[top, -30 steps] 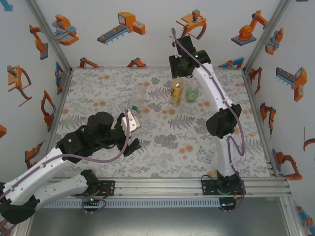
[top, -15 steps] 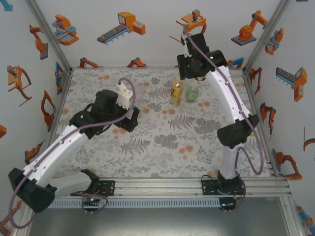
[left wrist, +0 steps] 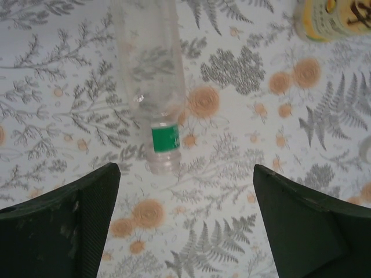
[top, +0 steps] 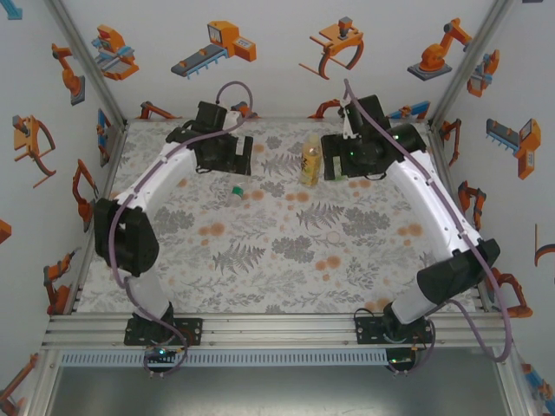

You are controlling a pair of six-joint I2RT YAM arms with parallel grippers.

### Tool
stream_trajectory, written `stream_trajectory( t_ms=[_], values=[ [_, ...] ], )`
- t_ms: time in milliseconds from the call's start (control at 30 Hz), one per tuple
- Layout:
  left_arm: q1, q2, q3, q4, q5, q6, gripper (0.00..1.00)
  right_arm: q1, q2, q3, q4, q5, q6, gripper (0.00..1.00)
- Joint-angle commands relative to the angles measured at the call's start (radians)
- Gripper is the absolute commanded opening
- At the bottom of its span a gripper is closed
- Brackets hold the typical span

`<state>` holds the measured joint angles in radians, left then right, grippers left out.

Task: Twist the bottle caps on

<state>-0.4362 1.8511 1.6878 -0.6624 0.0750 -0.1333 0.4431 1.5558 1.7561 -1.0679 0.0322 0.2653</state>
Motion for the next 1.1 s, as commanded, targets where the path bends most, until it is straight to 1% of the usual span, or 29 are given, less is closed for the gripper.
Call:
stream_trajectory(
  t_ms=[0, 33, 67, 233, 333, 533, 633, 800, 933, 1067],
  values=[
    [0.007, 0.089, 0.116, -0.073, -0.022, 0.018, 0.89, 0.005, -0.067, -0.069, 0.028, -0.036, 0.035, 0.94],
    [0.007, 0.126, 0.151, -0.082, -0.030, 0.028, 0.90, 0.003, -0.083, -0.096, 0.032, -0.049, 0.043, 0.98],
    [0.007, 0.154, 0.179, -0.090, -0.036, 0.036, 0.90, 0.005, -0.097, -0.119, 0.038, -0.060, 0.051, 0.99],
    [0.006, 0.297, 0.309, -0.123, -0.078, 0.069, 0.91, 0.004, -0.177, -0.244, 0.083, -0.085, 0.089, 0.99],
    [0.005, 0.361, 0.352, -0.125, -0.102, 0.084, 0.92, 0.003, -0.217, -0.295, 0.090, -0.081, 0.101, 0.98],
    [0.002, 0.487, 0.454, -0.132, -0.111, 0.095, 0.92, 0.003, -0.272, -0.366, 0.089, -0.082, 0.118, 0.97],
    [-0.002, 0.537, 0.507, -0.138, -0.124, 0.099, 0.92, 0.004, -0.284, -0.388, 0.088, -0.087, 0.127, 0.96],
    [-0.008, 0.637, 0.618, -0.148, -0.178, 0.123, 0.91, 0.005, -0.287, -0.404, 0.081, -0.102, 0.138, 0.94],
    [-0.007, 0.713, 0.724, -0.174, -0.185, 0.129, 0.89, 0.004, -0.293, -0.405, 0.062, -0.088, 0.133, 0.93],
    [-0.008, 0.760, 0.783, -0.179, -0.172, 0.127, 0.85, 0.006, -0.302, -0.409, 0.044, -0.066, 0.126, 0.93]
  ],
)
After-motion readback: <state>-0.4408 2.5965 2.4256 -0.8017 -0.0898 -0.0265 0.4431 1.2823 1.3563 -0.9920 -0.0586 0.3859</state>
